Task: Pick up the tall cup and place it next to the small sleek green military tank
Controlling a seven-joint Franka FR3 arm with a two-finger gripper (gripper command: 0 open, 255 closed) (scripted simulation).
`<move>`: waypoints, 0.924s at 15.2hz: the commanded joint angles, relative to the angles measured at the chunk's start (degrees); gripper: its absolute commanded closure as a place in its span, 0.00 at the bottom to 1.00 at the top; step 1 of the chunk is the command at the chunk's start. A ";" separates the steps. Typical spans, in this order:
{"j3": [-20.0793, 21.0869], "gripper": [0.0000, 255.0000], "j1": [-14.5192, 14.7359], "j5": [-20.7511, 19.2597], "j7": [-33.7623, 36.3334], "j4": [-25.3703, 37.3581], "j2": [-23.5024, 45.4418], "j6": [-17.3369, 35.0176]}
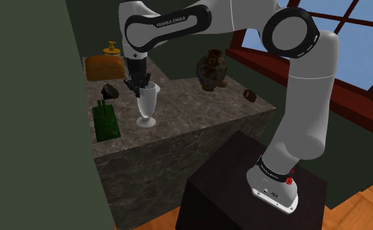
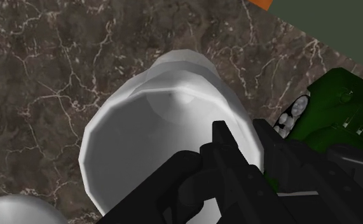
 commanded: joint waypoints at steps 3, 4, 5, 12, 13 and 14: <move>0.00 1.00 0.01 -0.01 0.02 -0.19 -0.04 0.24; 0.00 1.00 0.01 -0.01 0.02 -0.19 -0.04 0.24; 0.00 1.00 0.01 -0.01 0.02 -0.19 -0.04 0.24; 0.00 0.00 0.01 -0.01 0.02 -0.19 -0.04 0.24; 0.04 0.00 0.03 0.06 -0.03 1.38 -0.29 -1.58; 0.07 0.00 0.06 0.10 -0.07 3.06 -0.47 -3.43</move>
